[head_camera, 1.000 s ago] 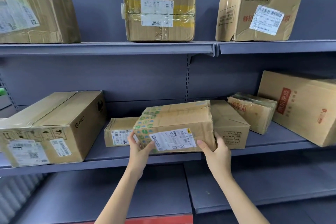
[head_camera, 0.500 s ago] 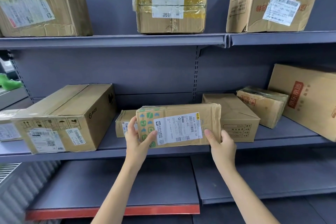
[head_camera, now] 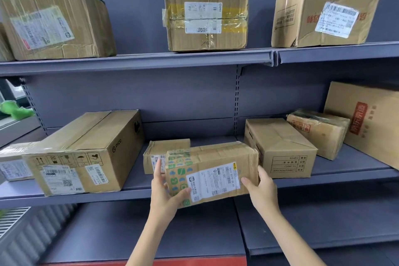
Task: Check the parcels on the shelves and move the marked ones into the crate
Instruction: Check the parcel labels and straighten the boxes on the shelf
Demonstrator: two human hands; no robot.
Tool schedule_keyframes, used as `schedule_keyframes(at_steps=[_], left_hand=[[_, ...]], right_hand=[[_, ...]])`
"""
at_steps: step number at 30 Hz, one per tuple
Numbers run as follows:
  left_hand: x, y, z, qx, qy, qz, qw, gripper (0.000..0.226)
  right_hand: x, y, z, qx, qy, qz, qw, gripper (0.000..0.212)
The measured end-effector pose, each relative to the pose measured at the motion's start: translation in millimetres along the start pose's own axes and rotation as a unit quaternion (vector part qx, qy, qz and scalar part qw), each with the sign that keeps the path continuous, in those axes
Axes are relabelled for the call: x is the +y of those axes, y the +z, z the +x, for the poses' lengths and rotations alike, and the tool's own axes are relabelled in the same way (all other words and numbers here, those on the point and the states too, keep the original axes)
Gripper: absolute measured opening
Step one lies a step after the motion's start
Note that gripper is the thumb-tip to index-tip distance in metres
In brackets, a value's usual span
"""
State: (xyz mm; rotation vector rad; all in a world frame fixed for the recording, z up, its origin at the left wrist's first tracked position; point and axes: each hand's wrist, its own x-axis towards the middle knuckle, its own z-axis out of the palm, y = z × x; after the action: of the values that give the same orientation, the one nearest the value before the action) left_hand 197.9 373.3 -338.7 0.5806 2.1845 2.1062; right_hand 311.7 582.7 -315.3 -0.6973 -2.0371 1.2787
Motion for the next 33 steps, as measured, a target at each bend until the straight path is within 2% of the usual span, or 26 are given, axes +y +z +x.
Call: schedule_keyframes(at_steps=[3, 9, 12, 14, 16, 19, 21, 22, 26, 29, 33], left_hand=[[-8.7, 1.9, 0.1, 0.004, 0.005, 0.047, 0.999, 0.098], [-8.6, 19.8, 6.2, -0.029, 0.01, 0.074, 0.997, 0.09], [-8.8, 30.7, 16.6, -0.03, -0.005, 0.095, 0.995, 0.086], [-9.8, 39.1, 24.1, -0.028, 0.011, 0.145, 0.989, 0.087], [-7.4, 47.4, 30.8, -0.005, 0.056, 0.27, 0.961, 0.091], [-6.4, 55.3, 43.5, 0.011, 0.196, 0.483, 0.853, 0.102], [-6.7, 61.5, 50.7, -0.01, 0.262, 0.562, 0.784, 0.105], [-5.2, 63.9, 54.0, -0.022, 0.282, 0.584, 0.761, 0.107], [-3.2, 71.3, 67.4, -0.05, 0.289, 0.611, 0.735, 0.11], [-4.2, 76.3, 73.3, -0.064, 0.278, 0.625, 0.727, 0.107], [-6.7, 81.7, 76.3, -0.064, 0.269, 0.631, 0.725, 0.102]], right_hand=[[4.9, 1.6, 0.4, -0.001, 0.004, -0.014, 1.0, 0.043], [25.2, -0.6, 3.7, 0.023, 0.047, -0.076, 0.996, 0.052], [30.7, -6.0, 8.4, -0.003, 0.065, -0.073, 0.995, 0.067], [32.1, -7.9, 11.4, -0.021, 0.06, -0.076, 0.995, 0.08], [33.8, -7.6, 14.4, -0.028, 0.014, -0.104, 0.994, 0.091], [34.5, -5.3, 21.9, -0.02, -0.092, -0.214, 0.972, 0.1], [34.8, -3.5, 27.9, -0.011, -0.151, -0.315, 0.937, 0.101], [37.1, -1.7, 32.5, -0.012, -0.17, -0.361, 0.917, 0.102], [33.6, -1.4, 44.5, -0.028, -0.183, -0.458, 0.869, 0.106], [24.0, -5.7, 51.7, -0.062, -0.159, -0.475, 0.863, 0.084], [17.5, -1.2, 53.3, -0.068, -0.123, -0.492, 0.859, 0.08]])
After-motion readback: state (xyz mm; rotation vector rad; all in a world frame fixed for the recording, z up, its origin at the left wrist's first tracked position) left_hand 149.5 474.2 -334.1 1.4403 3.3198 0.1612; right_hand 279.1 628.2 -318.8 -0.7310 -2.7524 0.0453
